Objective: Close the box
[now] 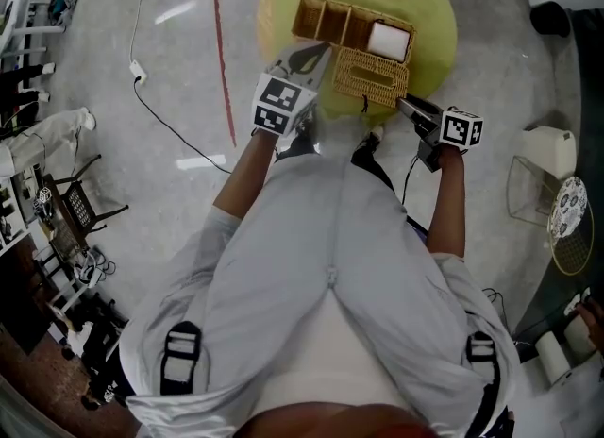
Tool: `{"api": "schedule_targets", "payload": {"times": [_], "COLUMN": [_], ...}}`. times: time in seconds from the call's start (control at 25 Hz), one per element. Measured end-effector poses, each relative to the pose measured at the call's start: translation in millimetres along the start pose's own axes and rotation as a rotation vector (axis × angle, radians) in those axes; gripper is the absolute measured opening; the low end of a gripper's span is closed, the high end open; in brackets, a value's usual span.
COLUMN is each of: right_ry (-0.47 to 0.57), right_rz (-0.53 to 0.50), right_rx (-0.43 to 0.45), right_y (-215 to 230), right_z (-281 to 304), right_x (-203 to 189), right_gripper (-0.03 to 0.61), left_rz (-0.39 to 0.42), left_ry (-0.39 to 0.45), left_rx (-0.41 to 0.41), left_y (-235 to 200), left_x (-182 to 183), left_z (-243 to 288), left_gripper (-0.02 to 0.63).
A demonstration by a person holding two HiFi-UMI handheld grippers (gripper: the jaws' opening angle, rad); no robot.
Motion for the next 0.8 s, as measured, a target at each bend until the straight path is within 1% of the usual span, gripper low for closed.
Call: {"api": "schedule_targets", "payload": {"times": [0.16, 0.28, 0.36, 0.4, 0.52, 0.56, 0.6, 0.68, 0.8], "right_ry": [0.023, 0.041, 0.050, 0.053, 0.071, 0.078, 0.085, 0.106, 0.132], "right_rz": [0.092, 0.150, 0.158, 0.160, 0.185, 0.195, 0.203, 0.220, 0.206], "right_rx": [0.053, 0.143, 0.199, 0.203, 0.171, 0.181, 0.211, 0.273, 0.308], "right_y": [-5, -14, -20, -19, -10, -10, -14, -22, -28], "right_z": [-3, -4, -5, -6, -11, -12, -12, -13, -14], "right_x": [10, 19, 28, 31, 41, 44, 49, 57, 69], "right_gripper": [0.164, 0.173, 0.178, 0.178, 0.180, 0.184, 0.191, 0.231, 0.245], "left_rz": [-0.017, -0.018, -0.018, -0.019, -0.020, -0.020, -0.020, -0.021, -0.026], "left_ry": [-0.002, 0.014, 0.025, 0.028, 0.033, 0.034, 0.034, 0.032, 0.029], "left_rx": [-0.016, -0.017, -0.019, -0.020, -0.026, -0.028, -0.030, -0.034, -0.034], "left_y": [2, 4, 6, 6, 7, 7, 7, 6, 4], "left_x": [0, 0, 2, 4, 7, 8, 8, 8, 9], "left_z": [2, 0, 3, 4, 7, 8, 10, 14, 19], "left_gripper": [0.029, 0.029, 0.029, 0.029, 0.029, 0.029, 0.029, 0.029, 0.029]}}
Point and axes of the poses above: the fingertips, and each gripper's own axes: z forward along the fingers, y to its right, x out of its top, the point moved 1 cm from there along -z, backward along the fingers, and after that the axes turned 2 degrees about y, right-handed, at the moved point
